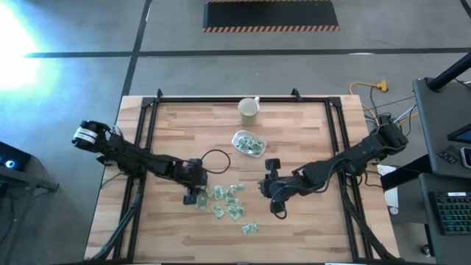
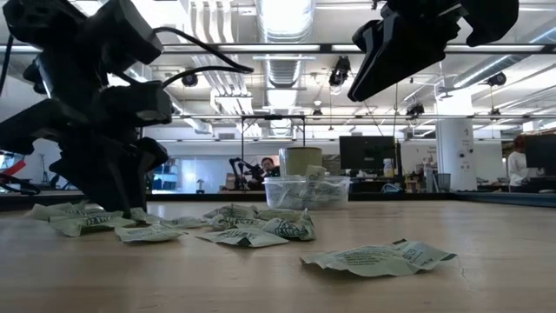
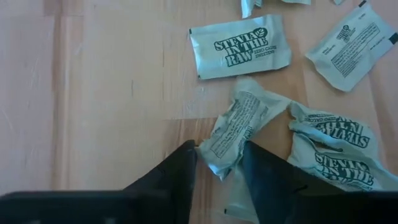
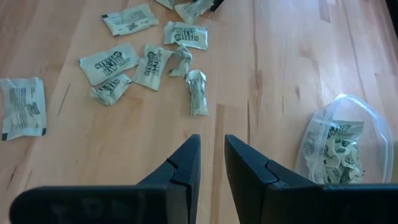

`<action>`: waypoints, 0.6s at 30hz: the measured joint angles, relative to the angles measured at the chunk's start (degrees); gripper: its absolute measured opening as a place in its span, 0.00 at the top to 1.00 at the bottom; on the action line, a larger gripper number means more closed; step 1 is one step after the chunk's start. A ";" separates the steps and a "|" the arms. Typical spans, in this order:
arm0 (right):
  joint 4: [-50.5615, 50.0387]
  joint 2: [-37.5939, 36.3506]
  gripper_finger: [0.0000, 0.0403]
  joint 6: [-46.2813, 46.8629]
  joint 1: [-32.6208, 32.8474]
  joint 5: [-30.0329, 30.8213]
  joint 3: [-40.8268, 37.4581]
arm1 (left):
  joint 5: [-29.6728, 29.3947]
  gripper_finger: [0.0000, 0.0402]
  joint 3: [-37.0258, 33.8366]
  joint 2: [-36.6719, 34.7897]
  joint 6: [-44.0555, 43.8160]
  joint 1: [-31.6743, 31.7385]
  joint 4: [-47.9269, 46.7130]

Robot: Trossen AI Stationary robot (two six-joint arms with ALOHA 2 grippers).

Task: Pick and place items into bin
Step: Put the green stevia packet into the transparent bin

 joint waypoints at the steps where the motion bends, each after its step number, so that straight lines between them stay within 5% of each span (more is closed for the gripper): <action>1: 0.00 0.00 0.84 -0.13 0.00 0.00 0.00 | -0.06 0.75 -0.01 0.05 0.00 0.04 0.01; 10: 0.00 0.00 0.85 -0.37 0.00 0.01 0.00 | -1.43 0.98 -0.01 0.09 0.02 0.03 0.38; 18: 0.00 0.00 0.85 -0.59 0.00 0.02 -0.02 | -5.40 0.98 0.49 0.05 0.56 0.01 1.32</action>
